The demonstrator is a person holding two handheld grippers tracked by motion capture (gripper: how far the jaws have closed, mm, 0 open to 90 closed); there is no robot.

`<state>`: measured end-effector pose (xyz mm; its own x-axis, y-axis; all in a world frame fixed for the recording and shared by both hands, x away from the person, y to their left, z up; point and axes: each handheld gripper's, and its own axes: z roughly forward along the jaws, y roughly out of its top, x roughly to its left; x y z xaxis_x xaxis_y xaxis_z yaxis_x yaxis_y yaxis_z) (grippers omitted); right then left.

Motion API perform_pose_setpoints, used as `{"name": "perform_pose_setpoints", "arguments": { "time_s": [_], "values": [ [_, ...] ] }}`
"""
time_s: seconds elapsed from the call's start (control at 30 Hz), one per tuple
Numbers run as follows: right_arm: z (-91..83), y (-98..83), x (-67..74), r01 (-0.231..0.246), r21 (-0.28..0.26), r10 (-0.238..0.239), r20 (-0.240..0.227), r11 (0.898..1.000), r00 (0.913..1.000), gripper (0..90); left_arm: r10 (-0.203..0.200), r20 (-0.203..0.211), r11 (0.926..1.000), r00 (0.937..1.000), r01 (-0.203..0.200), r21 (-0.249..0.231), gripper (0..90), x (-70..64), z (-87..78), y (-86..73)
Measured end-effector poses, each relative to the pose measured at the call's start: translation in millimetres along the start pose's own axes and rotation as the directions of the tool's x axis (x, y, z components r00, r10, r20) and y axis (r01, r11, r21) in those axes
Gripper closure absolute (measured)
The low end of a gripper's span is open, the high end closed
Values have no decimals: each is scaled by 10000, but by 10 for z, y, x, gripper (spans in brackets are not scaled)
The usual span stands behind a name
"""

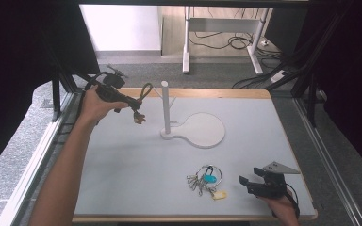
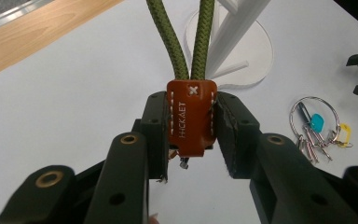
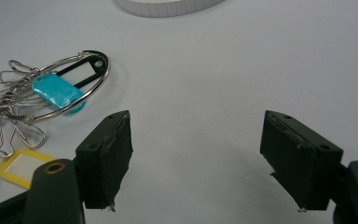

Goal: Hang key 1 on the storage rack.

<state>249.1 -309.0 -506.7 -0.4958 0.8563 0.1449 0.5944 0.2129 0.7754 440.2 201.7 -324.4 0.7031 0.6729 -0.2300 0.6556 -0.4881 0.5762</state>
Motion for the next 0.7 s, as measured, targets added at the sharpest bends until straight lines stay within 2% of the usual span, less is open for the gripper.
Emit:
{"name": "perform_pose_setpoints", "arguments": {
  "time_s": [0.33,0.7],
  "values": [
    [-1,1,5,66,27,-66,12,10000,10000,255,-72,166,9999,9998,70,94,663,14,89,152],
    [-3,4,17,129,-30,-128,105,9999,9999,260,45,289,9997,9996,-52,248,664,24,170,162]
  ]
}}
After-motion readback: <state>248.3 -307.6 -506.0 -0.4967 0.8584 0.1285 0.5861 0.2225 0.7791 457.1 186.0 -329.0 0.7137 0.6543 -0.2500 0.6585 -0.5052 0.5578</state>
